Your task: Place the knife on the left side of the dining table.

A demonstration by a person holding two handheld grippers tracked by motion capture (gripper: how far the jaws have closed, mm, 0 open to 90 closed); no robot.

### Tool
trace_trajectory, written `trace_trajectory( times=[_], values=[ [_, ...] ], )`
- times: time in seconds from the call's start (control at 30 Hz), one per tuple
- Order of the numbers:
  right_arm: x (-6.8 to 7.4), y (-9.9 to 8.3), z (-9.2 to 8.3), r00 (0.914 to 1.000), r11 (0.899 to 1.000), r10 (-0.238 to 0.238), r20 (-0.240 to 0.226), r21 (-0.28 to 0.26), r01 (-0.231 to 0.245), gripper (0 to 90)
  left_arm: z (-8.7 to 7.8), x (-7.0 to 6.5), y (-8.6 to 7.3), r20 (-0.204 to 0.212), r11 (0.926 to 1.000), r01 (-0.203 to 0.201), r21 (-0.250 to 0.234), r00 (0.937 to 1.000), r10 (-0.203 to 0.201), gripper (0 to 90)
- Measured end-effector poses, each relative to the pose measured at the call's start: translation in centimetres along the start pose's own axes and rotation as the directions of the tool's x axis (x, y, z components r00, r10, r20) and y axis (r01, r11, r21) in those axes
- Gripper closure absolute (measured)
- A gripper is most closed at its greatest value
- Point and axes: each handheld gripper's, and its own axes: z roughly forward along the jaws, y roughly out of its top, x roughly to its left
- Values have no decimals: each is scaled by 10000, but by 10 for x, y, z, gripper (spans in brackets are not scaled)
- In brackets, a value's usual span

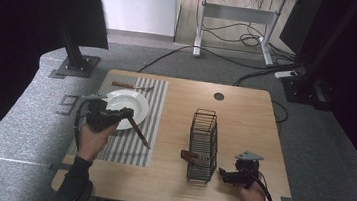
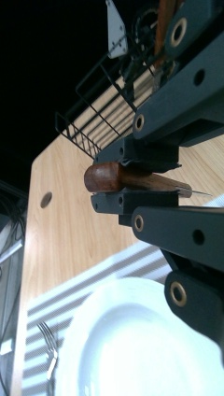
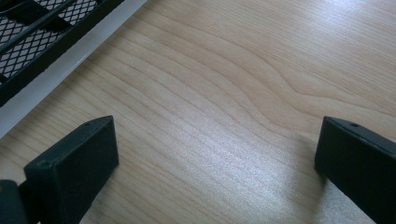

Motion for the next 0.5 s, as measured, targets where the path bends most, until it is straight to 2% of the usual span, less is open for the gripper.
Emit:
trace_trajectory(
  times=[0.13,0.23,0.3,0.4,0.5],
  values=[
    [0,0,0,10000,10000,-21,3,8,21,0,1,6,-8,-206,9999,137,102,9997,-135,800],
    [0,0,0,10000,10000,-22,4,7,22,0,-1,9,-13,-295,9997,226,-20,9993,-227,800],
    [0,0,0,10000,10000,-20,1,7,20,0,-2,9,-14,-350,9998,169,-41,9992,-170,799],
    [0,0,0,10000,10000,-23,4,9,23,0,-4,9,-17,-657,10000,-41,-81,9978,36,788],
    [0,0,0,10000,10000,-22,3,7,22,0,-7,13,-22,-911,9997,-42,-245,9958,20,773]
  ],
)
